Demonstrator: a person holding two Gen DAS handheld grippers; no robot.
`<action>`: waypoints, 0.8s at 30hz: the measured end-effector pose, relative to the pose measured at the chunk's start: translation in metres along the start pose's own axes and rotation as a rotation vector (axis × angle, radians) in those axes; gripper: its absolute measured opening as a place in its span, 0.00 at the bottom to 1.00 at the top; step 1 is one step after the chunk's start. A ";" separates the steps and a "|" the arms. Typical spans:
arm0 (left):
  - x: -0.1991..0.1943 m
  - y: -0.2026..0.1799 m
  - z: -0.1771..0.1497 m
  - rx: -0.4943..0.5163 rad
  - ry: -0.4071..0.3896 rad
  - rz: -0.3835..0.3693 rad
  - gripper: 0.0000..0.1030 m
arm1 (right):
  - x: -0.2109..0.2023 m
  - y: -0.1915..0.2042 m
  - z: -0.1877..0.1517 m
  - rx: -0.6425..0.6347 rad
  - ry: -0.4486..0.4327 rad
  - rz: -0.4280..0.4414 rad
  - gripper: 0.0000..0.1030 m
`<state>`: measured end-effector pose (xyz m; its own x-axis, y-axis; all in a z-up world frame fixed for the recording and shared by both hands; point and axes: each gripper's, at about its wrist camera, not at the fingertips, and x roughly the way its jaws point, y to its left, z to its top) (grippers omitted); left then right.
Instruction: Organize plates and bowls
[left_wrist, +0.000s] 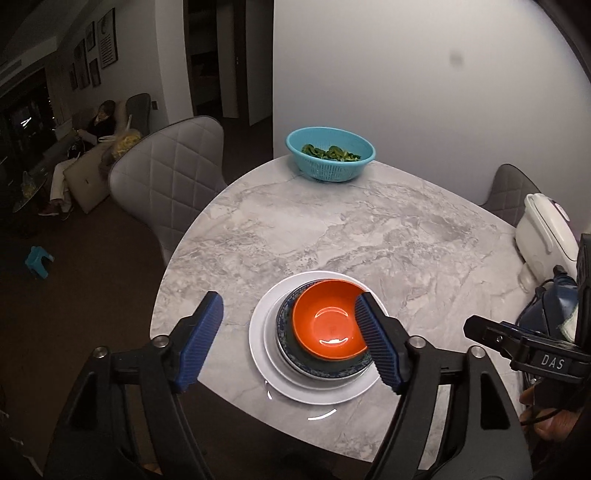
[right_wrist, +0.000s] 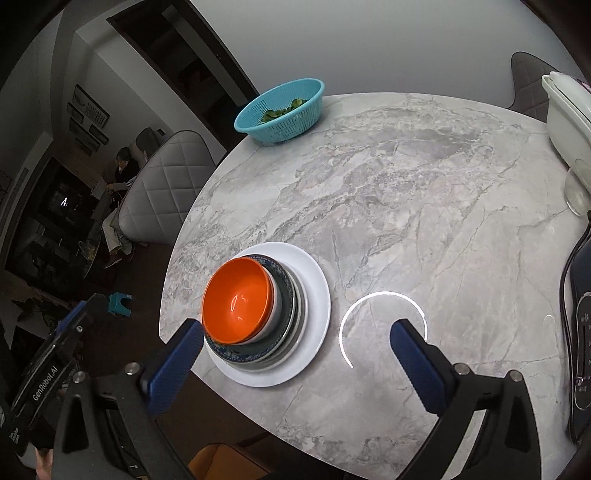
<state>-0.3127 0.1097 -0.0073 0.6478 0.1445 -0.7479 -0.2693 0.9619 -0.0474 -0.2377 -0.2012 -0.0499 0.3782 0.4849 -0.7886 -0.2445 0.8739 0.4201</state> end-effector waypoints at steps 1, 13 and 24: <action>-0.002 -0.002 -0.007 -0.004 0.023 0.003 0.74 | -0.003 0.001 -0.002 -0.009 -0.007 0.002 1.00; 0.002 -0.018 -0.030 0.153 0.149 -0.048 0.74 | -0.030 0.031 -0.014 -0.048 -0.092 -0.105 1.00; 0.028 0.011 -0.008 0.213 0.187 -0.064 0.92 | -0.023 0.056 -0.026 0.027 -0.105 -0.201 1.00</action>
<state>-0.3037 0.1228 -0.0341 0.5102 0.0561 -0.8582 -0.0635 0.9976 0.0274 -0.2834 -0.1648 -0.0199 0.5077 0.3006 -0.8074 -0.1313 0.9532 0.2724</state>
